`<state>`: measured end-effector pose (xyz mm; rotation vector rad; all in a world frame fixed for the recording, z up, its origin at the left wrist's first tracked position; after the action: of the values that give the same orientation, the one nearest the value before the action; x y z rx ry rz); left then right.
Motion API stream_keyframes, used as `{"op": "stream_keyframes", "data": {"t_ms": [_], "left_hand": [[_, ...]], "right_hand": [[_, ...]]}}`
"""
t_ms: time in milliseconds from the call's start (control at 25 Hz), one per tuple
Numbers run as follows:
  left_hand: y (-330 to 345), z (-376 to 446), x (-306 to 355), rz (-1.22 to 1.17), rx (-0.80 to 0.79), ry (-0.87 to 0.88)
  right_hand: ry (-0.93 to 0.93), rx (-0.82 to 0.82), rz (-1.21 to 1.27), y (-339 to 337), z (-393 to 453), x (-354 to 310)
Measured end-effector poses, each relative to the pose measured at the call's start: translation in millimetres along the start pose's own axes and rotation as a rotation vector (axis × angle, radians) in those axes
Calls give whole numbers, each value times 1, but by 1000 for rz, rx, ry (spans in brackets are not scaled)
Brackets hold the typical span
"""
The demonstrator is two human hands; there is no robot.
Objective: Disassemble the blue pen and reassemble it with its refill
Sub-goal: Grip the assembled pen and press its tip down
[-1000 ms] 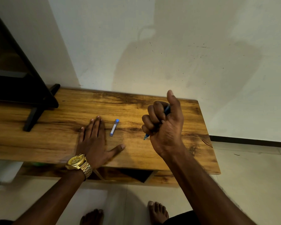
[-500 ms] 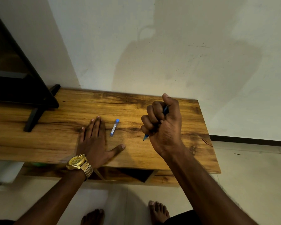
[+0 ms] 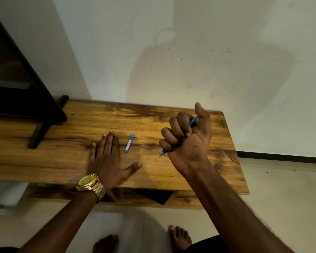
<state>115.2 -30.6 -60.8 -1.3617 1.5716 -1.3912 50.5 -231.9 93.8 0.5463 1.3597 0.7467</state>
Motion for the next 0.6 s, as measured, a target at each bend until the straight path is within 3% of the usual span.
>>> {"op": "stream_keyframes", "data": {"t_ms": [360, 600], "left_hand": [[-1, -1, 0, 12, -3, -5], [0, -1, 0, 3, -11, -2]], "right_hand": [[-86, -77, 368, -1, -2, -7], [-134, -123, 410, 6, -2, -12]]}}
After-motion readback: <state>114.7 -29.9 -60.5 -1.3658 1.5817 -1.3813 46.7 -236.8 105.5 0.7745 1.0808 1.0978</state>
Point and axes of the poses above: each hand's wrist, its own z-axis towards the middle knuckle, its own y-axis out of the palm, x = y × z, the point moved 9 cm from there along z, towards the middle knuckle, and after that the axes turned 15 degrees about -x, right-handed, at the moved point
